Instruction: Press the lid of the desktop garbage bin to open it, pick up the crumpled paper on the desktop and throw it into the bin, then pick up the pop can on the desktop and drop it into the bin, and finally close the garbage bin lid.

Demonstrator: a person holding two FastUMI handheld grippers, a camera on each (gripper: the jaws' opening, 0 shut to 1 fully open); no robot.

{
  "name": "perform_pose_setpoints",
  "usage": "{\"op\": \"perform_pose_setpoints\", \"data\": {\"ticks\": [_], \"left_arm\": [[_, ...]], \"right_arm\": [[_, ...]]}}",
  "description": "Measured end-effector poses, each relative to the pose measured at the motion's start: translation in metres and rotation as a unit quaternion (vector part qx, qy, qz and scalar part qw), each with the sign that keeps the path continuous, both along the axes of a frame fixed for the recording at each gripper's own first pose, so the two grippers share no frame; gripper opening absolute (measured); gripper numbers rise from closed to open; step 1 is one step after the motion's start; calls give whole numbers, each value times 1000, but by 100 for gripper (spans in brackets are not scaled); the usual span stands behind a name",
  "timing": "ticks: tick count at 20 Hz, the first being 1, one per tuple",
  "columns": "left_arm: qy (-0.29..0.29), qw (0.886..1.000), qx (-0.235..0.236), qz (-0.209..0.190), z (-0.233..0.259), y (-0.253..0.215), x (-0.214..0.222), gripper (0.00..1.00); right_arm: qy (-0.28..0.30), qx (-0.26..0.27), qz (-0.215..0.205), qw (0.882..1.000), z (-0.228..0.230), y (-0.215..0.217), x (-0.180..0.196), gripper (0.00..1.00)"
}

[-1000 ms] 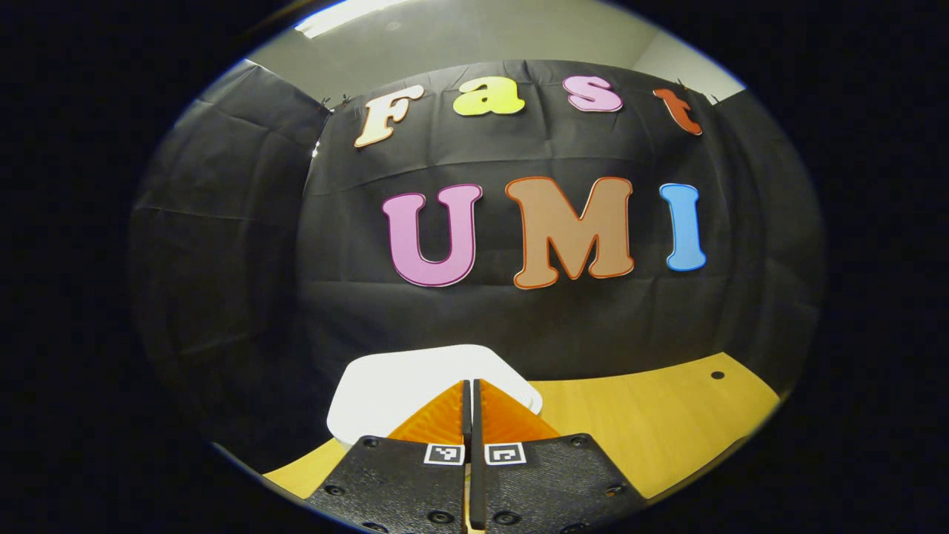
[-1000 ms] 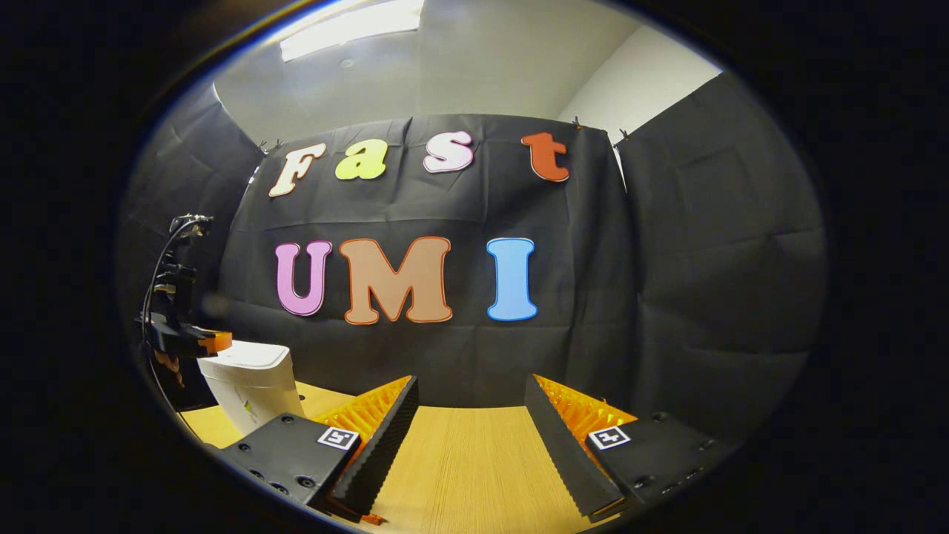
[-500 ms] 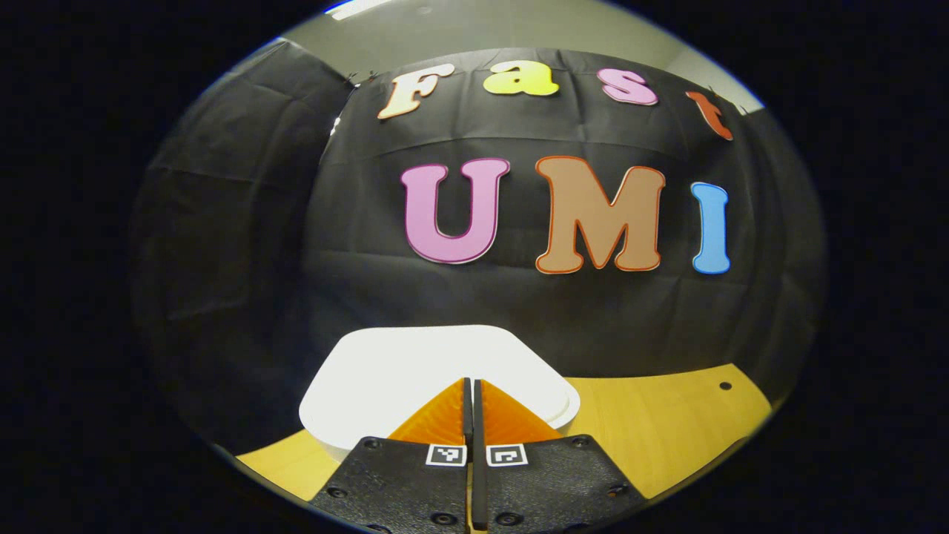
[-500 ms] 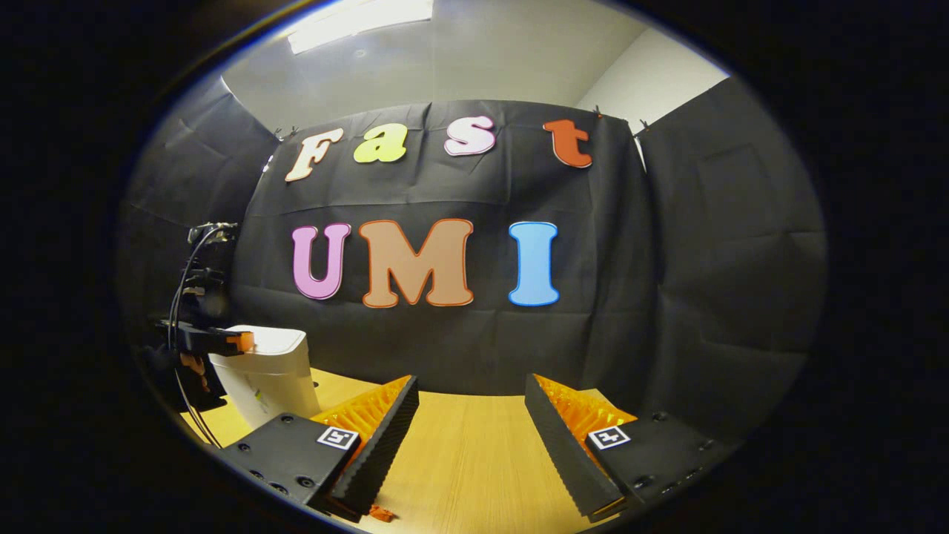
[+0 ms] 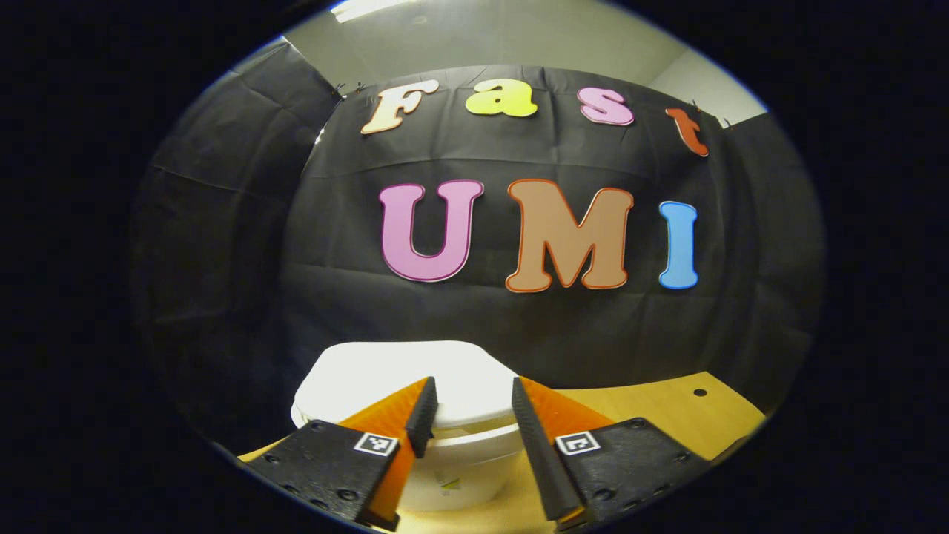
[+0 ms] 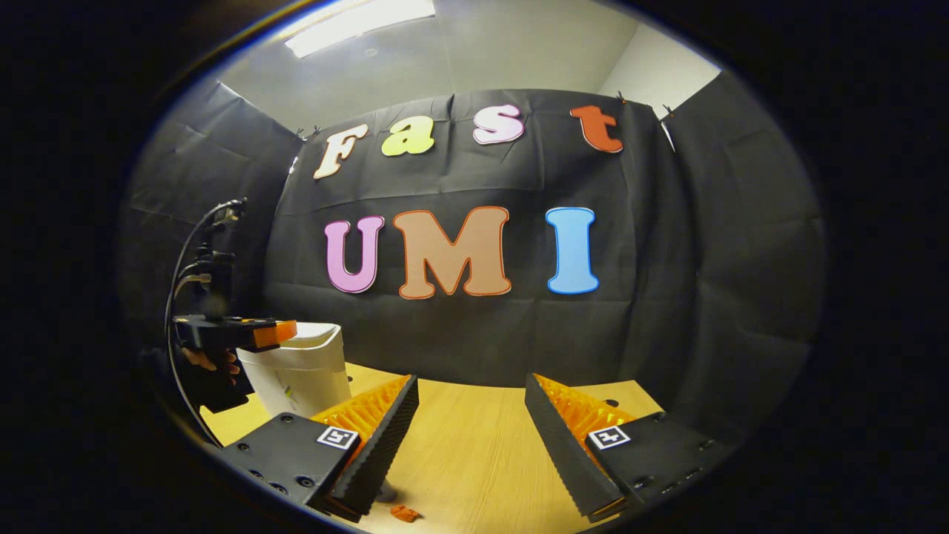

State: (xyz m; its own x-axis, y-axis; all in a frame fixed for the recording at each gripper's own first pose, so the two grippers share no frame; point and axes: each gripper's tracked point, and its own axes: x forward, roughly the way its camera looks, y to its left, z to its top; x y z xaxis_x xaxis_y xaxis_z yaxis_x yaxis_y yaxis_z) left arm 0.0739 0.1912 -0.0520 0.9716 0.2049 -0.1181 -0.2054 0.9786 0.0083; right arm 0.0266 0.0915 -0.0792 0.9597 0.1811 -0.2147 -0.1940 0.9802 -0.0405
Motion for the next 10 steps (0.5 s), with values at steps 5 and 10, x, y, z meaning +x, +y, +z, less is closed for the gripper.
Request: {"op": "perform_pose_setpoints", "data": {"ticks": [5, 10], "left_arm": [[-31, 999, 28, -28, 17, -35, -31, 92], [-34, 998, 26, -53, 16, -63, -64, 92]], "right_arm": [[42, 5, 20, 999, -34, 6, 0, 96], [122, -14, 63, 990, -100, 23, -11, 97]]}}
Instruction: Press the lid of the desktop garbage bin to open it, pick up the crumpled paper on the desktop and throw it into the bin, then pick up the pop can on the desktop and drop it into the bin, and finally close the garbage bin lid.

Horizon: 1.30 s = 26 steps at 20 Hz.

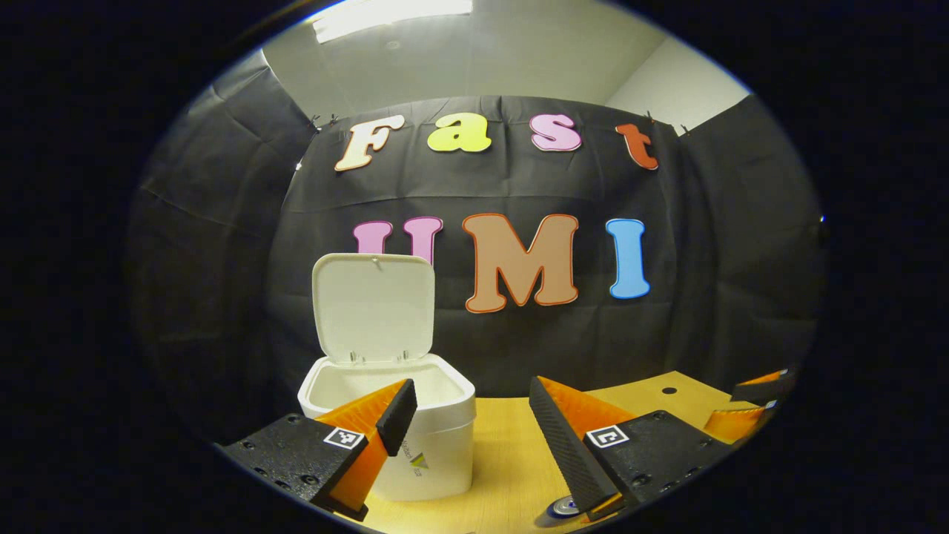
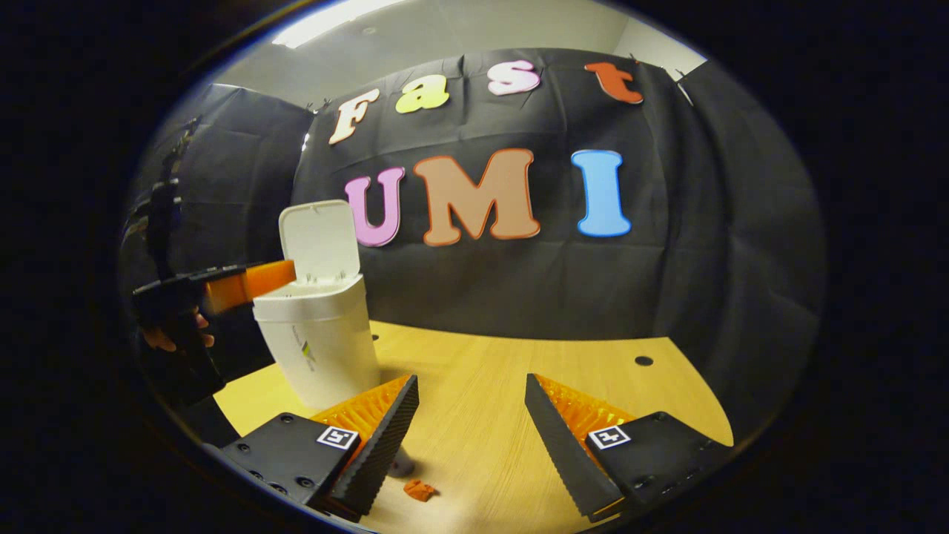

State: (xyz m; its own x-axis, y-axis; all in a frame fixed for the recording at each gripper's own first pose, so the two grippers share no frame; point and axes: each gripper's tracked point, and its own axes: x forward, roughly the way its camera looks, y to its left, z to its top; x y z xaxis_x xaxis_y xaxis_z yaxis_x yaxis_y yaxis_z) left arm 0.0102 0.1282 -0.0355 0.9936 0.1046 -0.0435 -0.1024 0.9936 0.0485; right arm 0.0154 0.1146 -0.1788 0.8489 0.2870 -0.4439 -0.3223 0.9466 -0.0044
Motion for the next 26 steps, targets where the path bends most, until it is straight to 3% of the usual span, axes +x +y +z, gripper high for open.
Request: {"op": "perform_pose_setpoints", "data": {"ticks": [6, 13, 20, 22, 25, 26], "left_arm": [[7, 1000, 1, -6, -5, -11, -26, 92], [23, 1000, 0, 20, -11, 9, -45, 92], [38, 999, 8, 31, -19, 19, -50, 93], [42, 999, 9, 33, -22, 21, -50, 92], [44, 998, 11, 33, -22, 21, -49, 94], [44, 998, 11, 32, -22, 21, -49, 93]], "right_arm": [[126, -43, 49, 990, -99, 14, -36, 97], [215, -91, 86, 969, -180, 29, -62, 97], [214, -144, 117, 959, -207, 40, -60, 94], [218, -159, 129, 954, -214, 43, -62, 82], [217, -177, 139, 950, -219, 39, -63, 55], [216, -177, 146, 949, -220, 41, -63, 51]]}}
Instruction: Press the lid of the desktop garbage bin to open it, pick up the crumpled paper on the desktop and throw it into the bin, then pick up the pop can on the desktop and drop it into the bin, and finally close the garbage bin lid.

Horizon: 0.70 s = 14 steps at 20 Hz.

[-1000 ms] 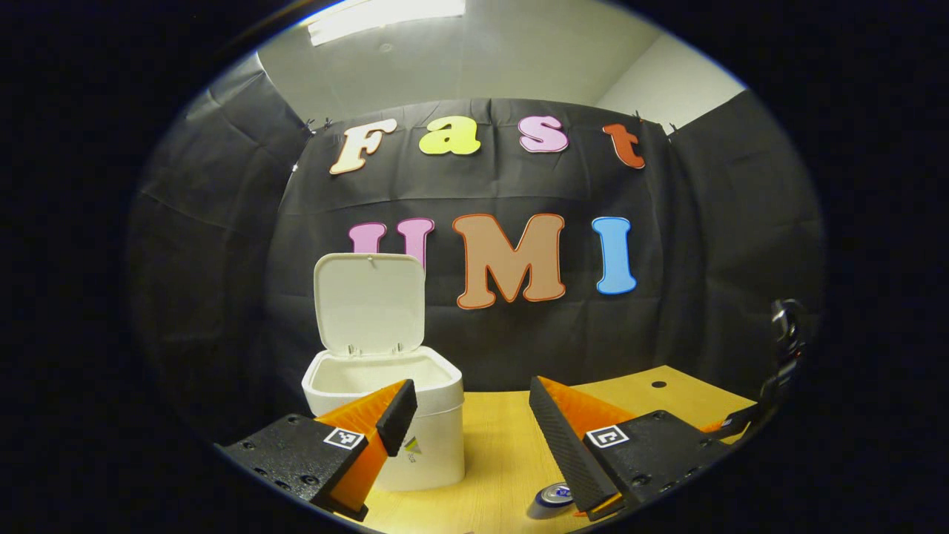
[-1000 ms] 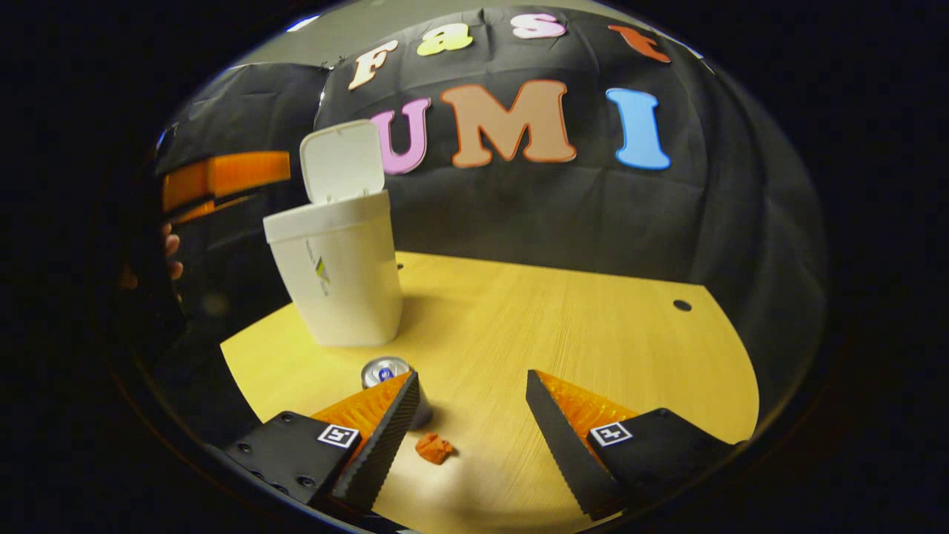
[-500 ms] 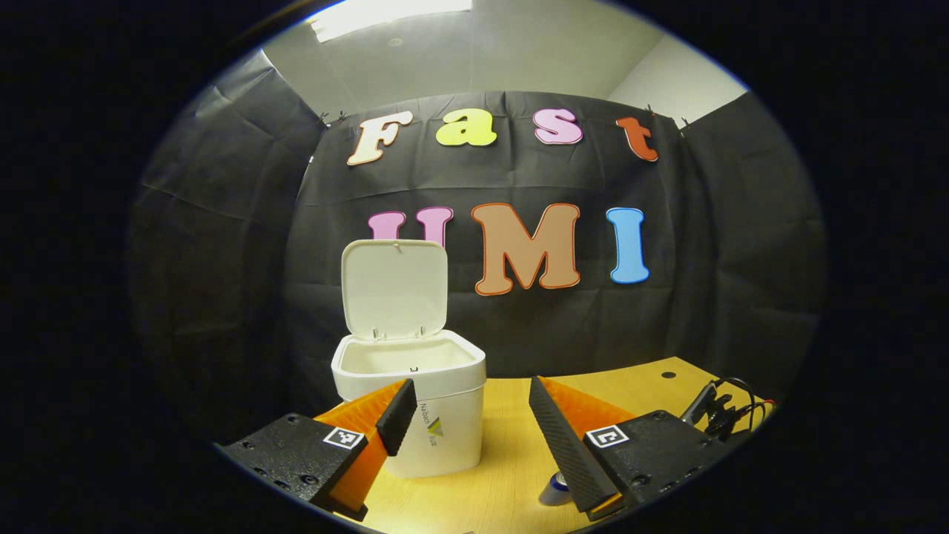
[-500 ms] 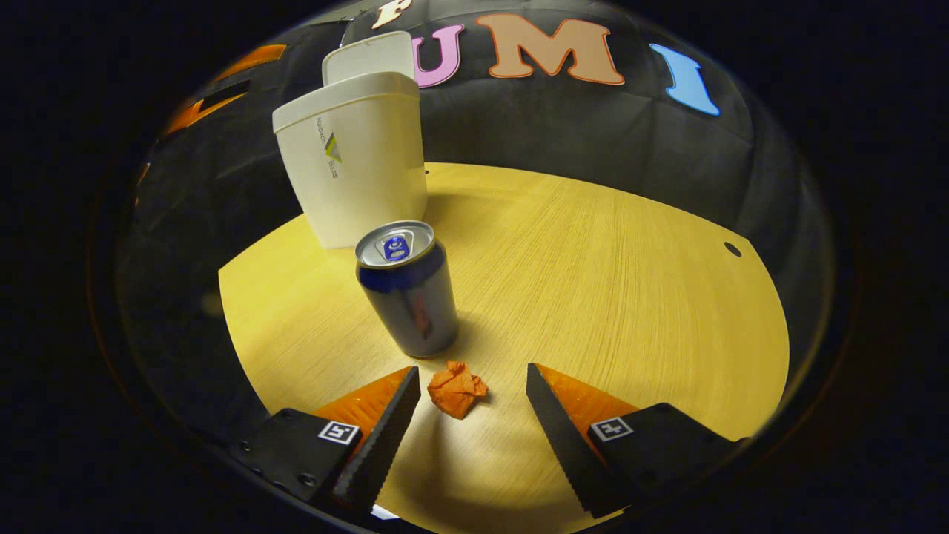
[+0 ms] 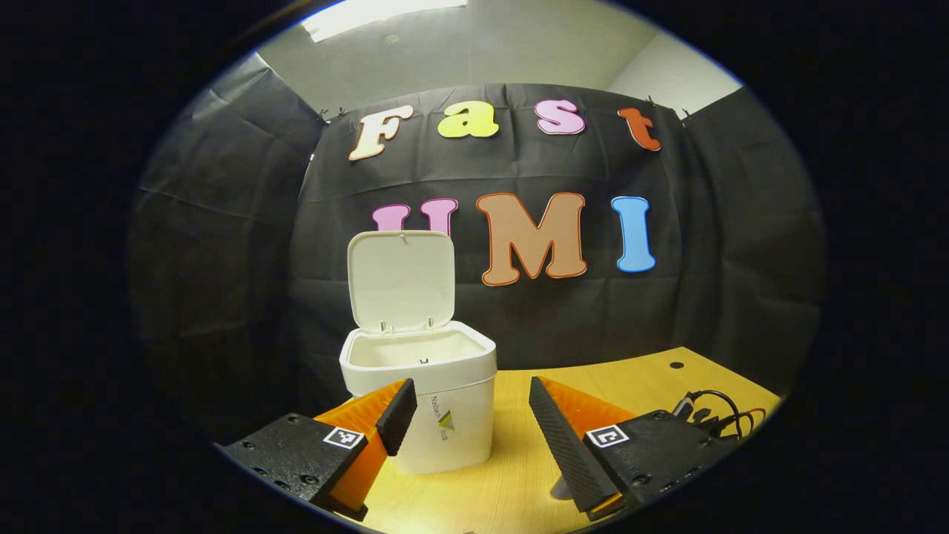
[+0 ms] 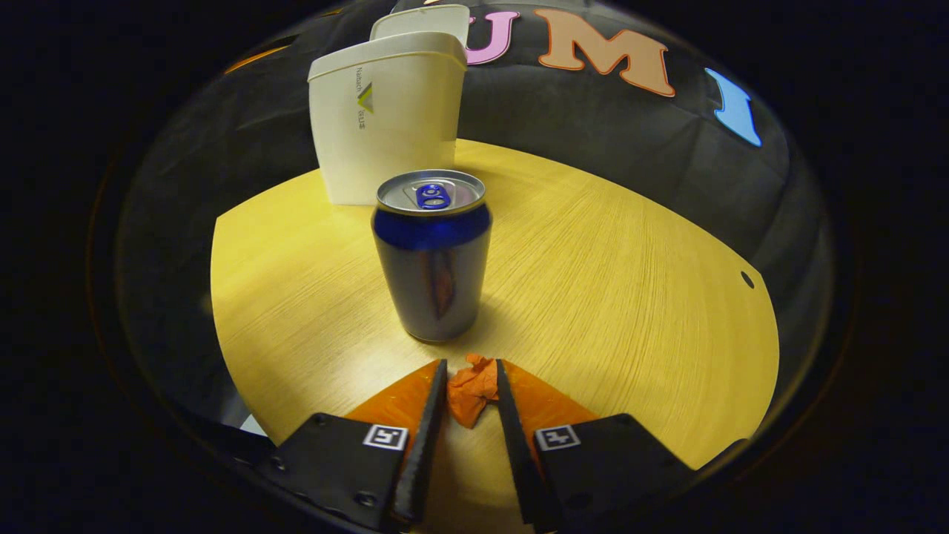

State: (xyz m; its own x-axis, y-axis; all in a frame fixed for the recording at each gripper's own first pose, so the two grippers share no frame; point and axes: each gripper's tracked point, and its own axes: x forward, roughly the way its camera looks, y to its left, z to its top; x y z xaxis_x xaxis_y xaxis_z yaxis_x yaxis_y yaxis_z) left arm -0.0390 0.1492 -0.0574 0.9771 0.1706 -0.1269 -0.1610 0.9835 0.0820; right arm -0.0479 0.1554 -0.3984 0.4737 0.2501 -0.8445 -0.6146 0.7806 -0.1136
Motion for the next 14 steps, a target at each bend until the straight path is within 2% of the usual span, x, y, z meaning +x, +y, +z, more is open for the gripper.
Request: {"op": "perform_pose_setpoints", "data": {"ticks": [1, 4, 9, 14], "left_arm": [[0, 1000, 0, -1, 0, -1, 1, 93], [1, 1000, -1, -5, 0, -4, 3, 93], [-8, 1000, -4, -17, 6, -14, 10, 93], [-17, 999, -9, -40, 10, -34, 18, 93]], "right_arm": [[-2, -1, 4, 1000, 0, 1, 1, 42], [-3, 5, 5, 1000, 6, -1, 0, 28], [-60, 52, -11, 997, 67, 1, 24, 28], [-141, 142, -34, 979, 174, 22, 64, 27]]}}
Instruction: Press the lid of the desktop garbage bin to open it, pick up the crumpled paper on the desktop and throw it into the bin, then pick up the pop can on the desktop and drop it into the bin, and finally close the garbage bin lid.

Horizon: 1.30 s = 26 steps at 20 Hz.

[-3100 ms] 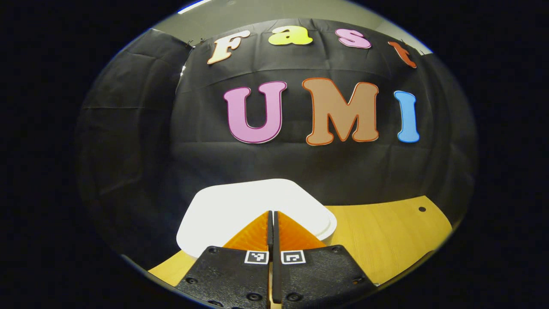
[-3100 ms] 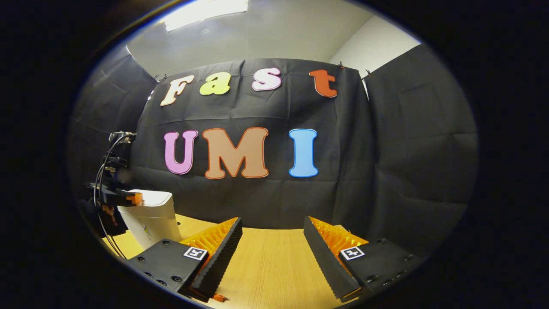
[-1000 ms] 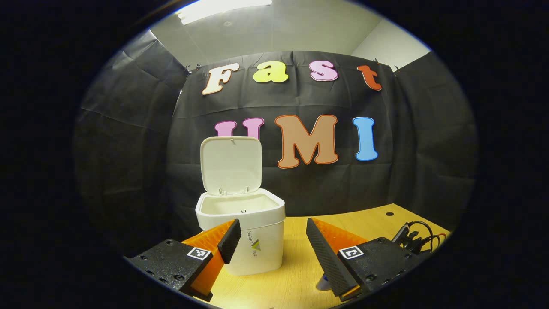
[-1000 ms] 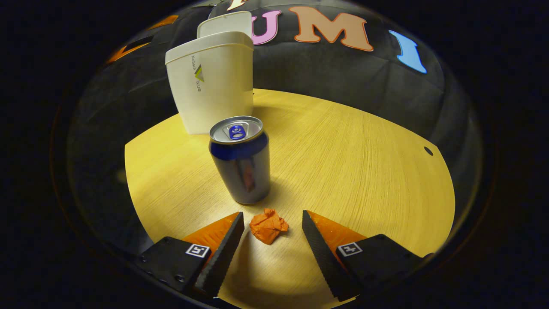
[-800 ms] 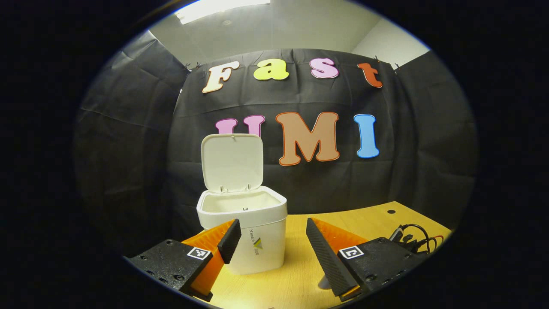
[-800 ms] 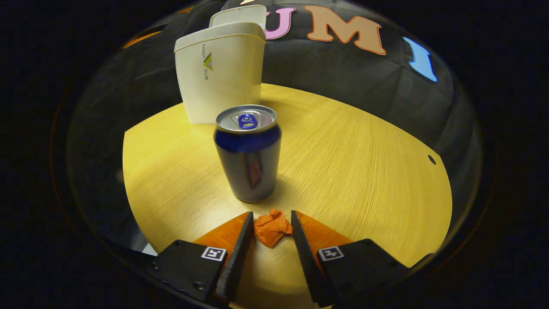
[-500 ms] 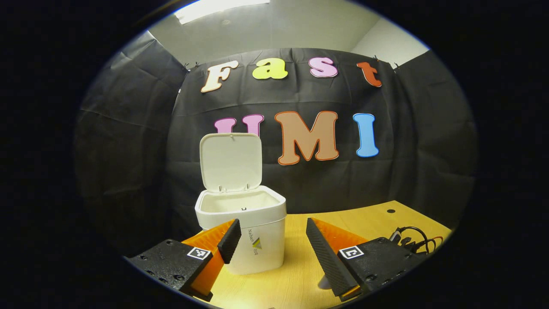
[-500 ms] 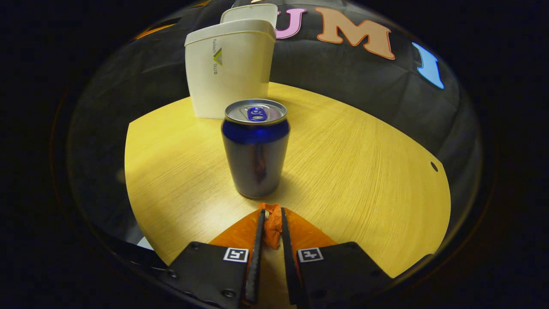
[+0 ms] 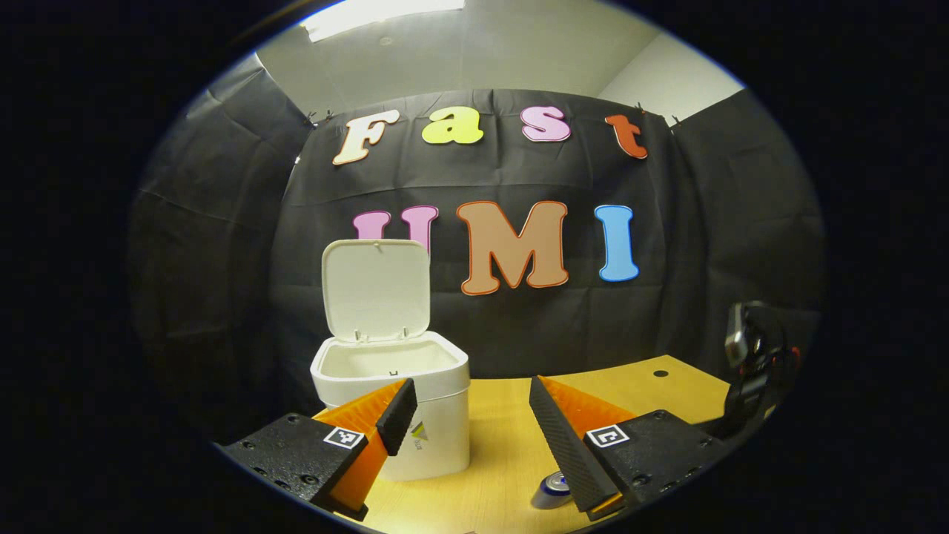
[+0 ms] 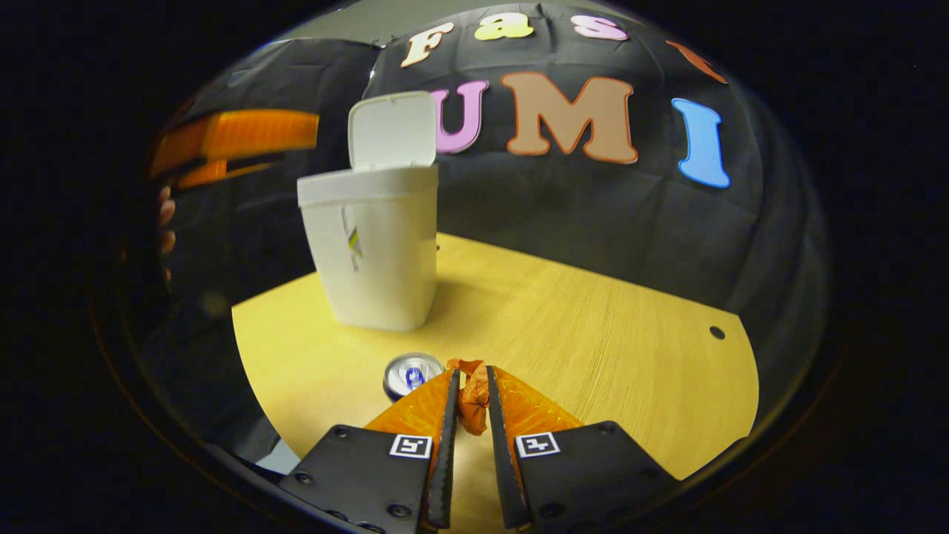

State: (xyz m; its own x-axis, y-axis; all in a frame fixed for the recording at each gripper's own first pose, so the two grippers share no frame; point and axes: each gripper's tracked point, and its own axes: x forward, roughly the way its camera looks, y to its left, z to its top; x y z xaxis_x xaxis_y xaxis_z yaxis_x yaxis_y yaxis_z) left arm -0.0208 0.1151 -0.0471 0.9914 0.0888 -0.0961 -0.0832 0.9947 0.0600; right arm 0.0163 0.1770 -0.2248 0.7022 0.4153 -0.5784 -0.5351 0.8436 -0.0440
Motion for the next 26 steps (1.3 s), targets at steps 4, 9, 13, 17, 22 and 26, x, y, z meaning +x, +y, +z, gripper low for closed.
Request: {"op": "perform_pose_setpoints", "data": {"ticks": [4, 9, 13, 17, 22, 26], "left_arm": [[-6, 1000, 0, -16, 3, -10, 3, 94], [-7, 1000, 0, -13, 3, 0, 0, 93], [-6, 1000, -1, -3, 1, 16, -2, 93], [-2, 1000, -5, 11, -4, 36, -5, 93], [5, 1000, -10, 24, -12, 62, -7, 93], [13, 999, -16, 31, -21, 77, -9, 93]], "right_arm": [[-61, 48, 8, 997, 77, 18, 25, 27], [-112, 89, 30, 989, 140, 53, 55, 27], [-149, 103, 62, 981, 171, 98, 80, 26], [-143, 113, 97, 978, 176, 158, 104, 26], [-101, 110, 128, 981, 147, 228, 130, 26], [-82, 79, 136, 984, 112, 268, 146, 26]]}}
